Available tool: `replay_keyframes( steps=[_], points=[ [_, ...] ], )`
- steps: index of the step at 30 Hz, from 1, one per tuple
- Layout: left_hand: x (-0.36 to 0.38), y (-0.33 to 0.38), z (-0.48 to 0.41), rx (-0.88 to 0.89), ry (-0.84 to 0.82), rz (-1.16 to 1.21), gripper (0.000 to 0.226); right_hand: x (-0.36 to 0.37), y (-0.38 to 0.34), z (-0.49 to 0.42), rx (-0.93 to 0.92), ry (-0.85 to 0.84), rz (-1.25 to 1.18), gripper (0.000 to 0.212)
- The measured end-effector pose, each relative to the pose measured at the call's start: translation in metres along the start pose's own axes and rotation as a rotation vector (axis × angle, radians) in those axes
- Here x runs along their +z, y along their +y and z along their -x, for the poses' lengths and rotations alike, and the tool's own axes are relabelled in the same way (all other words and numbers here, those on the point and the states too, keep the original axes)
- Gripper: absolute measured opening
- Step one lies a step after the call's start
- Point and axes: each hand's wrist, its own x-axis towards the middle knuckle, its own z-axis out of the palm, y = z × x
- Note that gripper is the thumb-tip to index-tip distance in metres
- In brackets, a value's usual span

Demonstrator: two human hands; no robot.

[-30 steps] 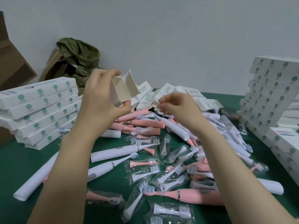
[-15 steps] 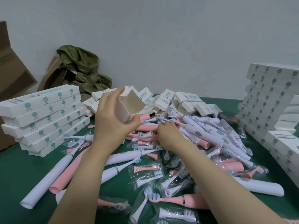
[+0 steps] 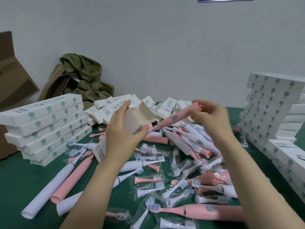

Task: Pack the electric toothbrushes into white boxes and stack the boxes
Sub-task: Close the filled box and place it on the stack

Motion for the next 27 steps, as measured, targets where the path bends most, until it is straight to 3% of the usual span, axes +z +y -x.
replay_keyframes(
  steps=[5, 8, 16, 24, 27],
  points=[
    [0.026, 0.009, 0.003, -0.025, -0.086, -0.062, 0.076, -0.027, -0.035, -0.005, -0.115, 0.320, -0.346, 0.034],
    [0.037, 0.012, 0.001, -0.004, -0.105, -0.117, 0.077, -0.034, -0.049, -0.007, -0.210, 0.392, -0.506, 0.033],
    [0.040, 0.009, -0.003, -0.015, -0.093, -0.179, 0.079, -0.010, -0.048, -0.001, -0.230, 0.341, -0.275, 0.040],
    [0.036, 0.010, -0.001, -0.017, -0.116, -0.176, 0.078, -0.003, -0.046, 0.003, -0.239, 0.321, -0.305, 0.038],
    [0.034, 0.020, 0.001, 0.029, -0.088, -0.092, 0.077, 0.006, -0.045, 0.005, -0.180, 0.213, -0.340, 0.037]
  ],
)
